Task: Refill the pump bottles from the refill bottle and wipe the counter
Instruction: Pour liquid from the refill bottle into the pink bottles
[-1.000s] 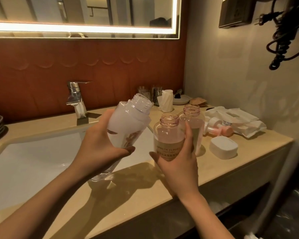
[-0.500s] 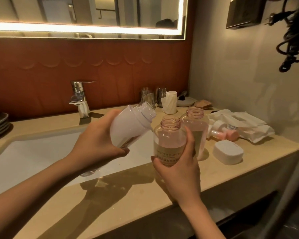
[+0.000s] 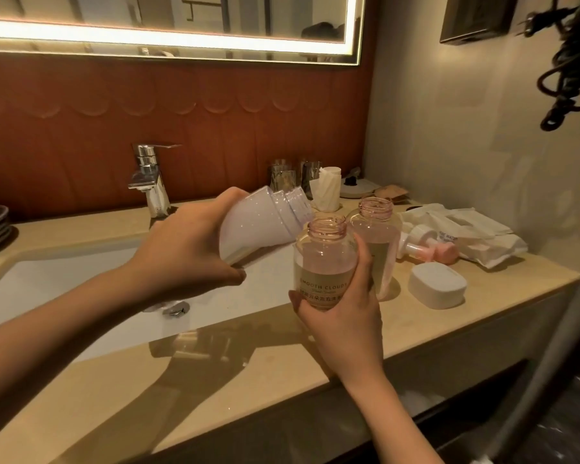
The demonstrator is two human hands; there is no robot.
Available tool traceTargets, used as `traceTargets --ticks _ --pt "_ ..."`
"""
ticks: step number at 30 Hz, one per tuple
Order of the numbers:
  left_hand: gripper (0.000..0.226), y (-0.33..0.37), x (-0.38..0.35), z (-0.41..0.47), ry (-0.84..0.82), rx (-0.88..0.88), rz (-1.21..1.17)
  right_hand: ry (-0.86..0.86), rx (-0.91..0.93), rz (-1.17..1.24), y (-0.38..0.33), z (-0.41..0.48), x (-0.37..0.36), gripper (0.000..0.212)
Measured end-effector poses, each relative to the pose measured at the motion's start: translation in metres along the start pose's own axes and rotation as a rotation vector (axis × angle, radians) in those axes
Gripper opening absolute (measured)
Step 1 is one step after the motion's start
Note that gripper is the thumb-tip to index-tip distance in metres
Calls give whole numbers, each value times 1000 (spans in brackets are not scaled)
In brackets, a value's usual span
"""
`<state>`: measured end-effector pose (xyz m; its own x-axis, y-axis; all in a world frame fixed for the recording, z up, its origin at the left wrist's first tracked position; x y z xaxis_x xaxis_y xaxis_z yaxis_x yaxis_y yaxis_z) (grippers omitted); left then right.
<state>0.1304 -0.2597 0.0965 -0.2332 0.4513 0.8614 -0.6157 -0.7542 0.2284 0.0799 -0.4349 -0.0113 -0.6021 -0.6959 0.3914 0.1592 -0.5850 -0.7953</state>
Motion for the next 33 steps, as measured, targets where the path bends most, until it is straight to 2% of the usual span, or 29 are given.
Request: traceTargets --ticks 9,33 --pt "78 8 11 4 -68 13 159 -3 -1 2 0 0 0 106" --pt "82 17 26 13 -153 -28 328 -5 4 10 2 -1 0 106"
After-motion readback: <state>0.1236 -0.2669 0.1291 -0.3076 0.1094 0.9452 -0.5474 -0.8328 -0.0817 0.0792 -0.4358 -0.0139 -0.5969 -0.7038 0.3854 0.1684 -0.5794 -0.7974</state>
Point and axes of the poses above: each hand's wrist, its own z-axis towards the middle knuckle, its own x-axis out of the back of the hand, y = z × x, the point moved 1 cm from there along z, towards the middle knuckle, and after that the axes turned 2 degrees about -x, right-handed, at the moved point
